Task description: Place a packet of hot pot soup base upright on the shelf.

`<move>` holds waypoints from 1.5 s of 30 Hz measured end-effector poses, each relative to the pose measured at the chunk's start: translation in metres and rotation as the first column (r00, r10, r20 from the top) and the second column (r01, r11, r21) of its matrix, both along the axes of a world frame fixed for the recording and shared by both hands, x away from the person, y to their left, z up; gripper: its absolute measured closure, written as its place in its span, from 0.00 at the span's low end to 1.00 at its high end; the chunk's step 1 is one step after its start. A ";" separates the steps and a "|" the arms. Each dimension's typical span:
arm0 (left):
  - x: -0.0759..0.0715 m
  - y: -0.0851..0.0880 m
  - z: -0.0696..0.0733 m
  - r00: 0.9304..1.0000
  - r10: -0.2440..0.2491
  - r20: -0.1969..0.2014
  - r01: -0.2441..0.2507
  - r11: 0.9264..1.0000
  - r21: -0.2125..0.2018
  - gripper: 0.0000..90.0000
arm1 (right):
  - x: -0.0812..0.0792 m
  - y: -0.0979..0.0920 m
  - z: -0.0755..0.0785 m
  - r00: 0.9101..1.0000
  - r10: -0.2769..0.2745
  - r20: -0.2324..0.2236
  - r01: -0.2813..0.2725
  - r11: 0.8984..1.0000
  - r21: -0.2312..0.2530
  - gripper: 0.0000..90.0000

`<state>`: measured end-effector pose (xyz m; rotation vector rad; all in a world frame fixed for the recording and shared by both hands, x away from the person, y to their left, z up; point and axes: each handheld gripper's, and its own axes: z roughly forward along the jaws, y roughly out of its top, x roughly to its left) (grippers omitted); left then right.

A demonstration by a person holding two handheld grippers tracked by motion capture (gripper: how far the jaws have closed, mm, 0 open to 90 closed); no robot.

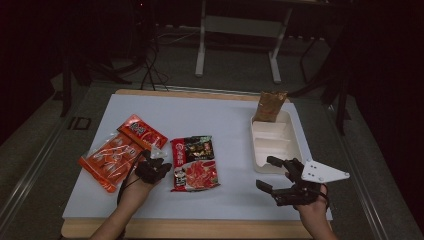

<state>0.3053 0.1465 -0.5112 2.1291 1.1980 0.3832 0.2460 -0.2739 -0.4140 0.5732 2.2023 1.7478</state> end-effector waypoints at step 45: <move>0.092 0.004 0.003 0.999 0.040 0.016 -0.038 0.995 -0.091 0.46 | 0.002 0.006 -0.010 0.999 0.022 -0.037 -0.024 0.998 -0.052 0.21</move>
